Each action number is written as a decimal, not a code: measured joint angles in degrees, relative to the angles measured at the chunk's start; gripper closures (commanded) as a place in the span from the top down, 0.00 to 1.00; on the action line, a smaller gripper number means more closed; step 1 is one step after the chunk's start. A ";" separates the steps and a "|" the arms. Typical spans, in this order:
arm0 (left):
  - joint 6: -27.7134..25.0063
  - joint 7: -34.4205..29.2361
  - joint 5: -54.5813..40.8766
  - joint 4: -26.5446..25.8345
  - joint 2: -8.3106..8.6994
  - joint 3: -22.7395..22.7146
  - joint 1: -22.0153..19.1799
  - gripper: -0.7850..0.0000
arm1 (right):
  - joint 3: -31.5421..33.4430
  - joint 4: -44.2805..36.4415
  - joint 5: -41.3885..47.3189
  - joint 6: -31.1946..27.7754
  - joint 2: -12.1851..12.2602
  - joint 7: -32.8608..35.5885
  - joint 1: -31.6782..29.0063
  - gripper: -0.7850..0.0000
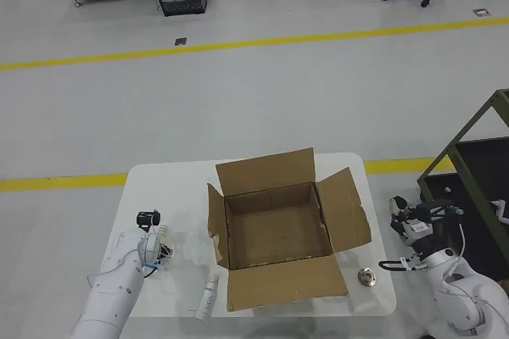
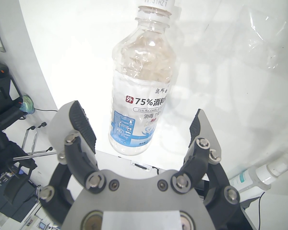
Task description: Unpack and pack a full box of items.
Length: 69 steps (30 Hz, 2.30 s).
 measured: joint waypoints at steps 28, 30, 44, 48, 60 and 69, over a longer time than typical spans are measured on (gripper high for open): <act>-4.07 5.59 -5.71 20.14 -1.23 0.81 -9.75 0.41 | 0.09 -0.17 0.29 0.63 0.38 -0.13 -0.31 0.00; -4.23 5.96 -5.93 21.35 -1.39 1.13 -10.44 0.09 | 0.05 -0.11 0.31 0.65 0.41 -0.10 -0.26 0.00; -5.47 5.42 -8.17 21.08 -0.64 -0.44 -11.98 0.00 | -0.54 0.68 1.25 0.99 0.53 -0.12 0.53 0.00; -4.90 1.42 -10.11 13.87 0.82 -4.02 -10.40 0.00 | -0.55 2.11 5.73 -0.02 0.61 2.82 1.53 0.27; -2.27 -16.66 -17.69 -24.81 4.18 -16.11 3.75 0.00 | -3.69 6.34 14.53 -4.26 1.39 18.03 7.13 1.00; -2.84 -20.40 -23.71 -39.72 4.81 -18.35 9.27 0.00 | -6.52 10.00 18.89 -6.19 1.53 19.23 8.58 0.35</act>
